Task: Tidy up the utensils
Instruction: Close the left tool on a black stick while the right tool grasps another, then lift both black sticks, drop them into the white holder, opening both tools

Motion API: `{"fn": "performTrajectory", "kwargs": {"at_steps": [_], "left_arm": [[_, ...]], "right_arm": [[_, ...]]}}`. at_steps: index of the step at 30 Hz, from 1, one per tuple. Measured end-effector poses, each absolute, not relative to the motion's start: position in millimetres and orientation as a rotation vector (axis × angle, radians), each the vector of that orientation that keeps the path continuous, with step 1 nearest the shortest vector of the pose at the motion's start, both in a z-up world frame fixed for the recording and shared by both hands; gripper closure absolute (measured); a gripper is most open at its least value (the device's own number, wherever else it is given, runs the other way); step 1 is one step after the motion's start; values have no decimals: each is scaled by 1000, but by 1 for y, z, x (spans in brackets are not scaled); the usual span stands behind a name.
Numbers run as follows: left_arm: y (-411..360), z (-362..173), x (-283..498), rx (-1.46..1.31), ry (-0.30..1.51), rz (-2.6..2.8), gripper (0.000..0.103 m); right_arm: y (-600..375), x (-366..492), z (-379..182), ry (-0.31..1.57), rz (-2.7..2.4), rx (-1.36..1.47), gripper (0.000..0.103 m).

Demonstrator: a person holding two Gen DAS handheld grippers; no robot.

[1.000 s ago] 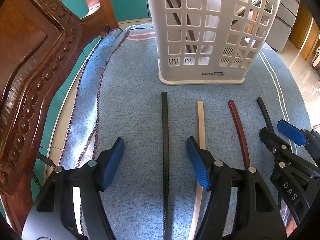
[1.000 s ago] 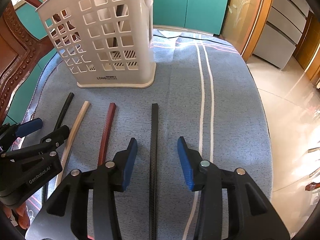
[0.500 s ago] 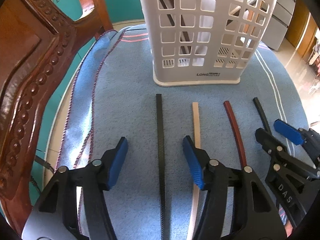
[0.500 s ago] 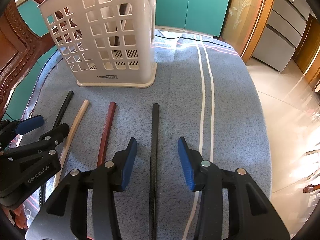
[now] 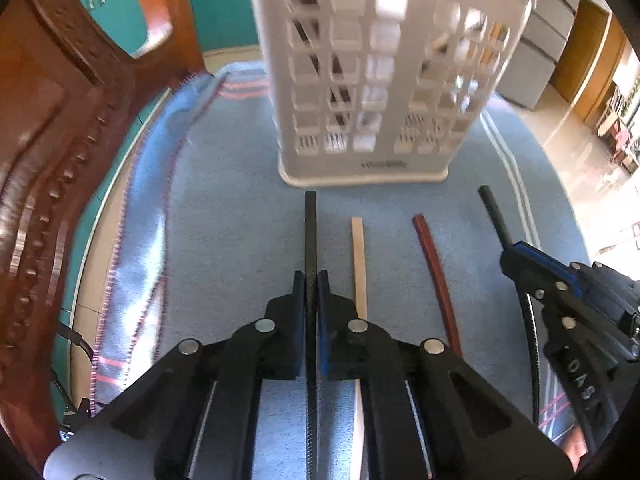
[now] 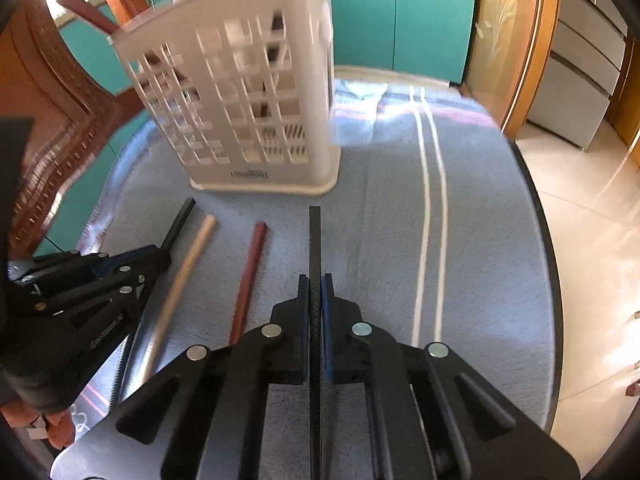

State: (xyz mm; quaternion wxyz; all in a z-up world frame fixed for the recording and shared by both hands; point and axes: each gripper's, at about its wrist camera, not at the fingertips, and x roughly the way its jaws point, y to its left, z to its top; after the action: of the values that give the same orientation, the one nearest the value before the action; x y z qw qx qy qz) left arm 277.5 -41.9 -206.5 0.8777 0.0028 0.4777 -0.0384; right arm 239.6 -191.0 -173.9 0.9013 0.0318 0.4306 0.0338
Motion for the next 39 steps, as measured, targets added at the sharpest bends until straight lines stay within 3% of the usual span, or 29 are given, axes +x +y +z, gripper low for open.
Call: {"fn": "performTrajectory", "kwargs": {"at_steps": [18,32,36,39], "left_arm": [[-18,-99,221,-10,699,-197,96],[28,61,221,-255,307,-242,96],[37,58,245,-320,223,-170,96],[33,37,274,-305,300,-130,96]], "right_arm": [[-230,174,-80,615,202,223,96],[-239,155,50,317,263,302,96],[-235,171,73,282,213,294,96],[-233,184,85,240,196,302,96]]}}
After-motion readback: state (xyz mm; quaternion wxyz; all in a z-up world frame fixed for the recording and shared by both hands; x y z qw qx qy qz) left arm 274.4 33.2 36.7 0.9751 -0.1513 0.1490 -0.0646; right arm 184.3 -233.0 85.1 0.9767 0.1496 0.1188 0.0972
